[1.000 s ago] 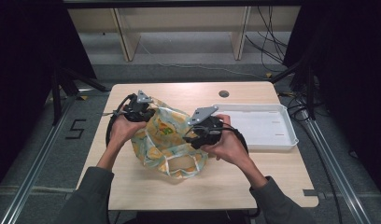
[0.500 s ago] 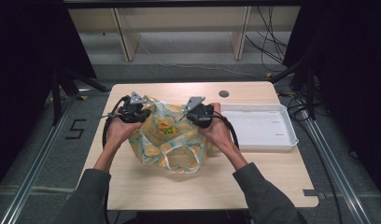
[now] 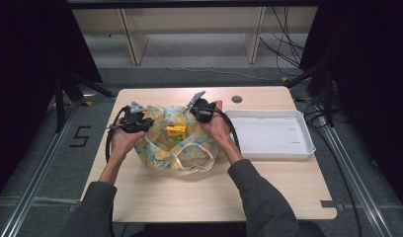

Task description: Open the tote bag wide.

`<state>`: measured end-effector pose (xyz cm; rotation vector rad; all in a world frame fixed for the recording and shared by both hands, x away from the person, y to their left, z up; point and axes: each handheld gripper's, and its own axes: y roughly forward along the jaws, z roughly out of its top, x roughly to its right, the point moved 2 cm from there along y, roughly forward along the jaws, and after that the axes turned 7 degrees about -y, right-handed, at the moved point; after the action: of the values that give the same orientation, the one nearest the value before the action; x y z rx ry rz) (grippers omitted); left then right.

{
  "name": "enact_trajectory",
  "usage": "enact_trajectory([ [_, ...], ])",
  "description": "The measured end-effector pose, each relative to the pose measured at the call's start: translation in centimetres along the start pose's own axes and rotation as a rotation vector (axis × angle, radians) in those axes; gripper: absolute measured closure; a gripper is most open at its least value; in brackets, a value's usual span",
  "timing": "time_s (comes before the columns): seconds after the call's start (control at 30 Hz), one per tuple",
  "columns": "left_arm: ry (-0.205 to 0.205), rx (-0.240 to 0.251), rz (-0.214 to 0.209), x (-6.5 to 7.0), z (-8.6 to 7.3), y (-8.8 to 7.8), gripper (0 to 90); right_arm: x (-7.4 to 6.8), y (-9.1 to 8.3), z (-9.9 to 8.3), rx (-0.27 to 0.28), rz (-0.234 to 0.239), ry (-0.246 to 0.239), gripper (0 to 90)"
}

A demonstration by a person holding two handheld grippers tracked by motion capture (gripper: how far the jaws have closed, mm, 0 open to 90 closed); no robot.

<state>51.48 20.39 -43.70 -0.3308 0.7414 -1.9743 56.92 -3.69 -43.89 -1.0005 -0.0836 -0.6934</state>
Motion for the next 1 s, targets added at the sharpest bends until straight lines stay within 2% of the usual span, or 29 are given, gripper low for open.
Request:
enact_trajectory([
  [0.07,0.031,-0.007,0.003,0.4,-0.1,0.1,76.3,-0.1,0.5,-0.2,-0.019,0.013,0.005,90.0],
  [0.13,0.037,-0.001,-0.018,0.8,-0.1,0.0,70.5,-0.3,1.0,-0.4,-0.042,0.029,0.019,90.0],
  [0.17,0.008,0.000,-0.035,1.2,-0.1,-0.1,65.9,-0.3,1.2,-0.5,-0.044,0.035,0.023,90.0],
  [0.23,0.013,0.024,-0.060,1.6,0.0,-0.4,61.4,-0.5,1.6,-0.8,-0.056,0.041,0.028,90.0],
  [0.3,-0.011,0.039,-0.081,2.2,0.1,-0.9,55.1,-0.6,1.7,-1.0,-0.062,0.052,0.029,90.0],
  [0.33,-0.008,0.068,-0.104,2.4,0.2,-1.1,53.3,-0.6,1.8,-1.1,-0.061,0.053,0.024,90.0],
  [0.37,0.002,0.073,-0.120,2.7,0.2,-1.3,53.1,-0.7,1.8,-1.1,-0.067,0.059,0.053,89.9],
  [0.43,0.023,0.035,-0.103,3.1,0.0,-1.3,51.2,-0.7,1.9,-1.3,-0.067,0.067,0.061,89.0],
  [0.47,0.058,-0.008,-0.093,3.1,-0.1,-1.1,51.2,-0.7,1.9,-1.4,-0.069,0.073,0.066,88.4],
  [0.5,0.063,-0.022,-0.084,3.2,-0.4,-0.6,52.0,-0.6,1.9,-1.5,-0.067,0.074,0.065,87.0],
  [0.53,0.043,-0.046,-0.069,3.2,-0.7,-0.2,54.9,-0.6,2.0,-1.6,-0.069,0.072,0.065,84.3],
  [0.57,0.058,-0.054,-0.049,3.0,-0.8,0.1,62.5,-0.6,1.9,-1.6,-0.068,0.071,0.077,79.9],
  [0.6,0.054,-0.049,-0.049,2.7,-0.8,0.3,70.9,-0.6,1.8,-1.7,-0.058,0.070,0.081,77.3],
  [0.63,0.027,-0.039,-0.047,2.5,-0.8,0.3,77.8,-0.5,1.4,-1.7,-0.045,0.066,0.081,74.7],
  [0.7,0.017,-0.026,-0.029,2.0,-0.4,0.2,87.2,-0.4,0.4,-1.7,-0.020,0.081,0.099,68.2],
  [0.73,0.012,-0.022,-0.023,1.8,-0.2,0.2,88.8,-0.2,0.1,-1.8,0.023,0.037,0.085,65.6],
  [0.77,0.006,-0.018,-0.017,1.6,0.0,0.3,89.2,-0.1,-0.8,-1.8,0.018,0.056,0.097,63.2],
  [0.83,-0.003,-0.012,-0.012,1.3,0.3,0.2,89.3,-0.2,-2.3,-1.7,0.067,0.073,0.098,60.7],
  [0.87,-0.007,-0.009,-0.008,1.2,0.6,0.2,89.4,-0.2,-2.8,-1.7,0.088,0.059,0.084,60.3],
  [0.9,0.001,-0.005,-0.017,1.1,0.8,0.2,89.4,-0.4,-3.4,-1.7,0.100,0.075,0.091,60.6],
  [0.93,-0.021,-0.001,-0.022,1.2,0.8,0.3,89.4,-0.6,-4.0,-1.6,0.122,0.081,0.095,61.0],
  [0.97,-0.015,-0.012,-0.016,1.1,1.0,0.3,89.3,-0.8,-4.4,-1.6,0.127,0.108,0.089,60.9],
  [1.0,-0.027,-0.010,-0.011,1.2,1.0,0.5,89.3,-1.2,-4.3,-1.6,0.135,0.124,0.082,60.5],
])
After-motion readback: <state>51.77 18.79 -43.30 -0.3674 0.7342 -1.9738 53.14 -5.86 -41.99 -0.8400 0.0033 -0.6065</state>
